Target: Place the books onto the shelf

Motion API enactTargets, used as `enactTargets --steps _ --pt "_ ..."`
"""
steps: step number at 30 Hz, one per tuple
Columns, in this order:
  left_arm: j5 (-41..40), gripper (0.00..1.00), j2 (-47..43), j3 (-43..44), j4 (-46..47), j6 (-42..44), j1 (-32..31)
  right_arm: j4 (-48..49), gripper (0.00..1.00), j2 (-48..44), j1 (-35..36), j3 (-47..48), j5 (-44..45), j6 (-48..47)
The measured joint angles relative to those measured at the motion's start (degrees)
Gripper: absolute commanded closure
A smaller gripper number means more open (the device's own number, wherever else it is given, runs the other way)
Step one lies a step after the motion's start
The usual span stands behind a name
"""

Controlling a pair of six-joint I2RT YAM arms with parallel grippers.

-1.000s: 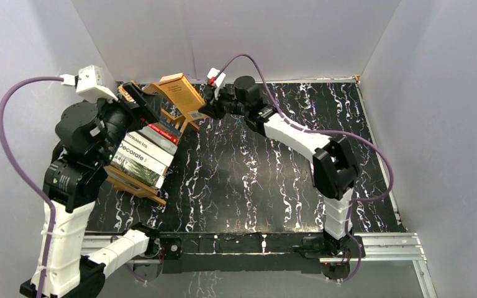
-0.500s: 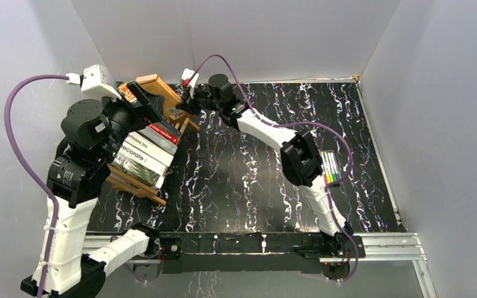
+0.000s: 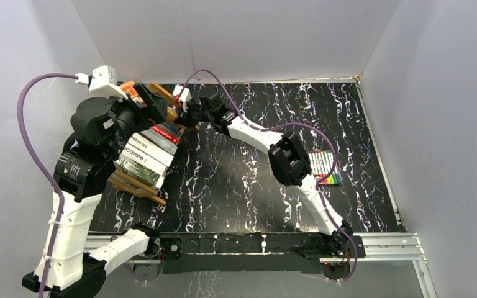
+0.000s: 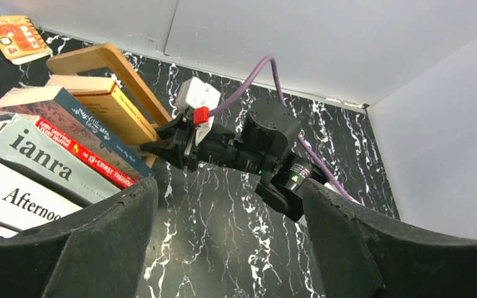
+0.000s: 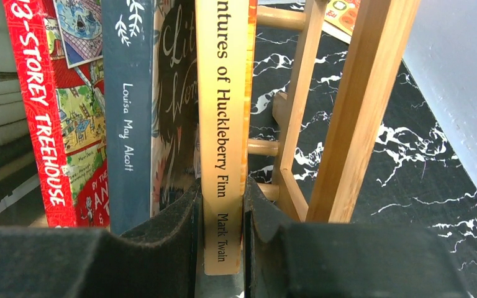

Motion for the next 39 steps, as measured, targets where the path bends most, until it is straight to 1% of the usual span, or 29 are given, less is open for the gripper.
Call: enactTargets --steps 8,11,24,30,34,39 --pt "0.00 0.16 -0.24 -1.66 -0.04 0.00 0.00 0.09 1.00 2.62 1.33 2.54 0.55 -0.42" --pt "0.02 0.16 -0.24 -1.66 -0.07 -0.04 0.00 0.39 0.92 3.45 1.86 2.56 0.81 -0.44" --pt "0.15 0.16 -0.87 -2.29 -0.61 -0.61 0.00 0.33 0.69 3.52 2.23 2.58 1.07 -0.55" --pt "0.17 0.16 -1.11 -2.32 -0.94 -0.61 0.00 0.31 0.65 3.52 2.34 2.58 1.07 -0.42" --pt "0.15 0.16 -1.46 -2.32 -1.07 -0.63 0.00 0.46 0.61 3.52 2.36 2.56 0.74 -0.28" --pt "0.17 0.16 -2.05 -2.32 -1.25 -0.61 0.00 1.09 0.61 3.50 2.36 2.49 0.35 -0.02"
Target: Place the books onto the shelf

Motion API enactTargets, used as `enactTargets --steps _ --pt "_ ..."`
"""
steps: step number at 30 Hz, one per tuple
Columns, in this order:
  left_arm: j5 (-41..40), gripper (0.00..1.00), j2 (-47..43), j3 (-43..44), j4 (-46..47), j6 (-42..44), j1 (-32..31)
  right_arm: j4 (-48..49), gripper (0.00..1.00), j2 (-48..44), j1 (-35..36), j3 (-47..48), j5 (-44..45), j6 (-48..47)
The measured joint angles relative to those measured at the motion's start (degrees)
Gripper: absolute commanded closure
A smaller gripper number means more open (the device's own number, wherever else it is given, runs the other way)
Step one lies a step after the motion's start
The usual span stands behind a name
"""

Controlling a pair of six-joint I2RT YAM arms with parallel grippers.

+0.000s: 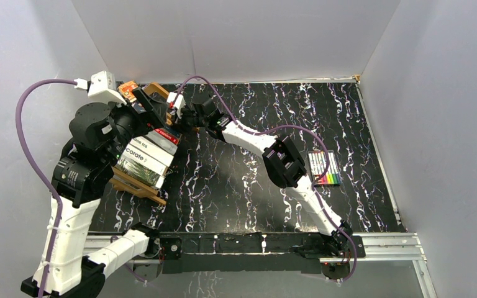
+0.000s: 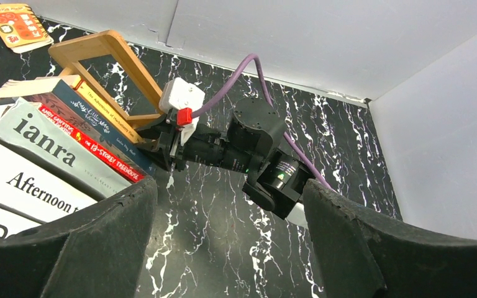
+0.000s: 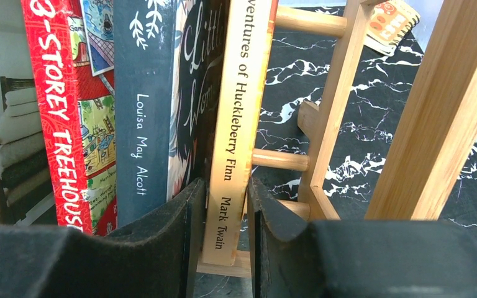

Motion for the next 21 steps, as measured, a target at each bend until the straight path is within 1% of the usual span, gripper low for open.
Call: enactTargets --steps 6,11,15,21 --pt "0.00 0.15 -0.09 0.00 0.00 0.00 0.00 0.46 0.61 -0.37 0.00 -0.59 -0.50 0.66" --pt "0.02 0.15 -0.09 0.00 0.00 -0.02 0.00 0.63 0.61 -3.76 0.00 -5.29 -0.26 1.95" --pt "0.02 0.15 -0.17 0.00 0.00 -0.02 0.00 0.35 0.60 -9.60 -0.02 -10.95 0.55 2.84" --pt "0.24 0.14 -1.60 -0.90 0.00 -0.02 0.00 2.67 0.59 -23.15 0.00 -23.41 1.92 4.20"
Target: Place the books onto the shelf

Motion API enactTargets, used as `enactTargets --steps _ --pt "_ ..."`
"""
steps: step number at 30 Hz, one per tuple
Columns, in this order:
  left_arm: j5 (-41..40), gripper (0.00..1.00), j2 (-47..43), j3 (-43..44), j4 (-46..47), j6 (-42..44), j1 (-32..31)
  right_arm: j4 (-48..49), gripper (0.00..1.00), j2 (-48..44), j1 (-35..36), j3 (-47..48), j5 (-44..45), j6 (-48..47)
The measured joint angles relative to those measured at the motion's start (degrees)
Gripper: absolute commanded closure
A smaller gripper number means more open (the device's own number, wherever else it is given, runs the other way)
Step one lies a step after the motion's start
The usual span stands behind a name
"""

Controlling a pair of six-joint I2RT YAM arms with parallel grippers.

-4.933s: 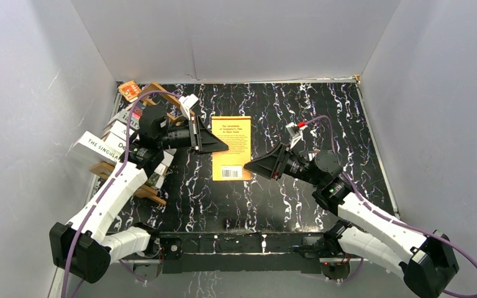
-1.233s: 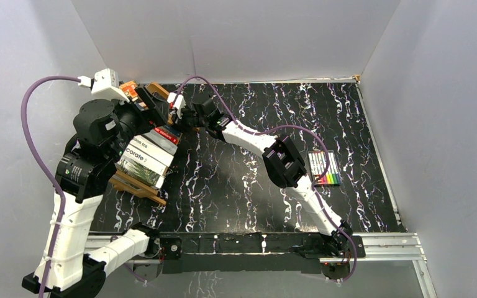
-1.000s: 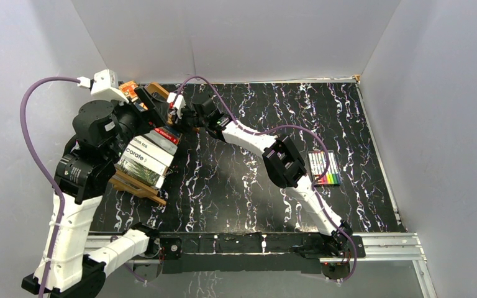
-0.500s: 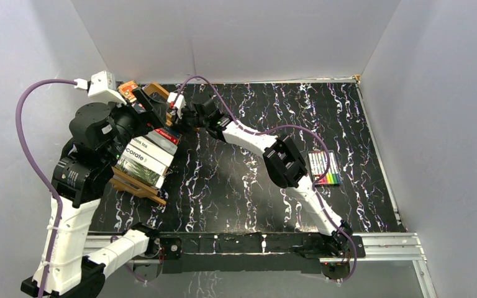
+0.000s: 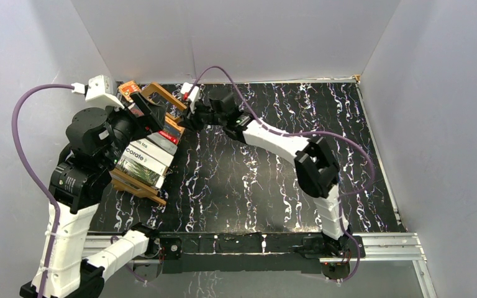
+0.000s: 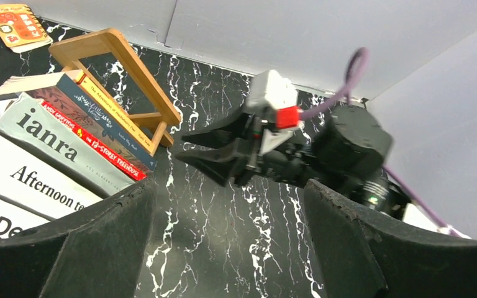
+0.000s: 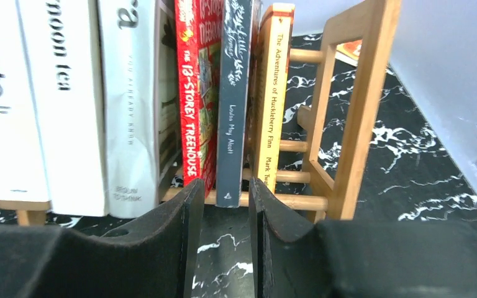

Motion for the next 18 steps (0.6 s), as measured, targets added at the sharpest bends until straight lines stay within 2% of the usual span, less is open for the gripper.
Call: enactTargets --steps 6,10,11,13,16,18 --pt "0.94 0.13 -2.71 -3.19 0.07 0.24 0.00 0.72 0.55 -14.10 0.04 -14.80 5.68 4.98" --pt "1.88 0.12 -4.98 -6.40 -0.42 0.28 0.00 -3.98 0.50 -23.85 0.24 -26.49 12.52 9.38" --pt "1.95 0.12 -5.49 -7.06 -0.72 0.28 0.00 -6.16 0.46 -26.21 0.26 -28.98 14.62 10.58" --pt "1.92 0.11 -6.08 -7.65 -1.79 0.28 0.00 -11.37 0.32 -30.82 0.33 -33.22 19.76 13.46" --pt "1.51 0.11 -6.27 -7.56 -3.50 0.24 0.00 -19.28 0.06 -37.33 0.35 -37.27 27.93 18.47" --pt "0.98 0.11 -5.81 -6.86 -5.77 0.22 0.00 -25.24 0.01 -42.32 0.33 -38.88 33.09 21.49"
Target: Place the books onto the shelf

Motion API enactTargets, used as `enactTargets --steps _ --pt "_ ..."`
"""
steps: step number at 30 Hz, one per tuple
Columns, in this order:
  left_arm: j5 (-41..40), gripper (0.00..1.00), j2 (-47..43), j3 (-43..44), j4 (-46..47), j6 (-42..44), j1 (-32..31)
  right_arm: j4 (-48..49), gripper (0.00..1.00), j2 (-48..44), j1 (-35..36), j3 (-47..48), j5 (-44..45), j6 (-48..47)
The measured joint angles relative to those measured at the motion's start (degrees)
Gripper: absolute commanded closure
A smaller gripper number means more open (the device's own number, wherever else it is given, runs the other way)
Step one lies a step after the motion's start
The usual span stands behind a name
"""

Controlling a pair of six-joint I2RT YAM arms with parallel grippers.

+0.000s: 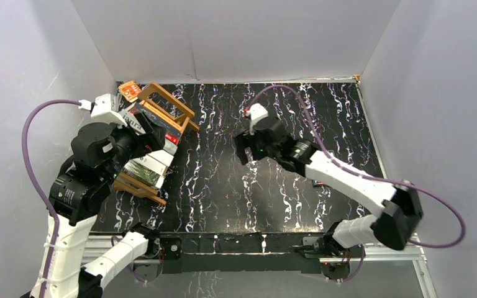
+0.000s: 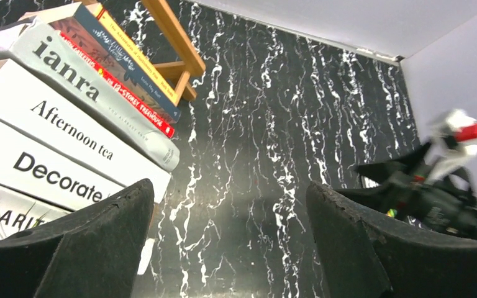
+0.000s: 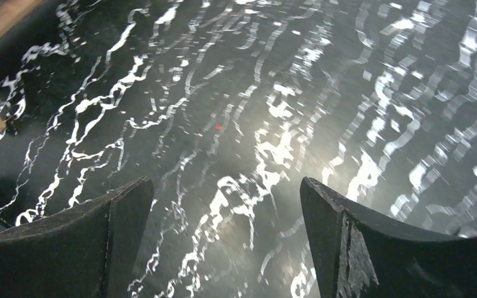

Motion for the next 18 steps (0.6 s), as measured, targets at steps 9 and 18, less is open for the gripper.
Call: enactTargets --steps 9,18 --pt "-2.58 0.11 1.77 7.98 -8.37 1.20 0.00 -24.30 0.01 -19.69 -0.02 3.85 19.91 9.09" --pt "-4.02 0.11 -0.90 19.17 -10.69 4.20 0.00 -38.95 0.01 -27.76 -0.04 17.59 38.42 12.15"
